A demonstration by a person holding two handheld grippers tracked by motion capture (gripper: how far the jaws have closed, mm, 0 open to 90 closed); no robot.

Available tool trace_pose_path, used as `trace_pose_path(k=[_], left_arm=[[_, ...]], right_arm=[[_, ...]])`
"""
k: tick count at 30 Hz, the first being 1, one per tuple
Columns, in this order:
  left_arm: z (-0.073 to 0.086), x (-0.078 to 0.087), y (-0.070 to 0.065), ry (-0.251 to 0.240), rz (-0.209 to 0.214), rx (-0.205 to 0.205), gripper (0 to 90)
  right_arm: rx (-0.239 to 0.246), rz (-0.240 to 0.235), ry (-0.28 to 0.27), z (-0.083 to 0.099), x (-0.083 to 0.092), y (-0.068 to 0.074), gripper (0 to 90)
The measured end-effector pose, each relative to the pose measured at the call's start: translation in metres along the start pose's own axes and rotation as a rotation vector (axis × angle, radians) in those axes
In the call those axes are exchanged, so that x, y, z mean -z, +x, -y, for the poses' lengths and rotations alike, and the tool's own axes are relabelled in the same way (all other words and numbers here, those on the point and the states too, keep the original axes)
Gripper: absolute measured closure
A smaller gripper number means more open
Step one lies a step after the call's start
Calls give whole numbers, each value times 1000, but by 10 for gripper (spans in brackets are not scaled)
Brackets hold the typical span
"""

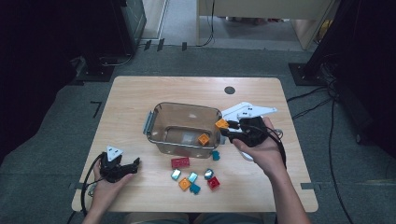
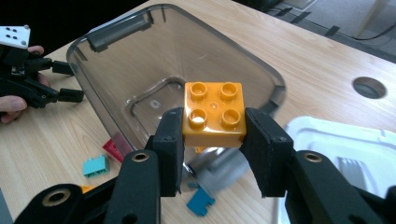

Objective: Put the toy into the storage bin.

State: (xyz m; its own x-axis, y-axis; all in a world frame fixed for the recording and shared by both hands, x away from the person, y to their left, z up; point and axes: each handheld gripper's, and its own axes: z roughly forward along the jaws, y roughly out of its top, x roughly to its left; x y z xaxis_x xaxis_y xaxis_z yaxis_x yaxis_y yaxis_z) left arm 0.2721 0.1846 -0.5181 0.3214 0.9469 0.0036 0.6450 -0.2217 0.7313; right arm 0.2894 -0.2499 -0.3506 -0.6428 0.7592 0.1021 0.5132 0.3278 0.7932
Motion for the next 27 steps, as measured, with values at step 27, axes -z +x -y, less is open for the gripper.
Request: trace_pose_path(k=[27], left_arm=[[0, 0, 0, -1, -1, -2, 146]], right_arm=[[52, -14, 179, -5, -94, 11, 604]])
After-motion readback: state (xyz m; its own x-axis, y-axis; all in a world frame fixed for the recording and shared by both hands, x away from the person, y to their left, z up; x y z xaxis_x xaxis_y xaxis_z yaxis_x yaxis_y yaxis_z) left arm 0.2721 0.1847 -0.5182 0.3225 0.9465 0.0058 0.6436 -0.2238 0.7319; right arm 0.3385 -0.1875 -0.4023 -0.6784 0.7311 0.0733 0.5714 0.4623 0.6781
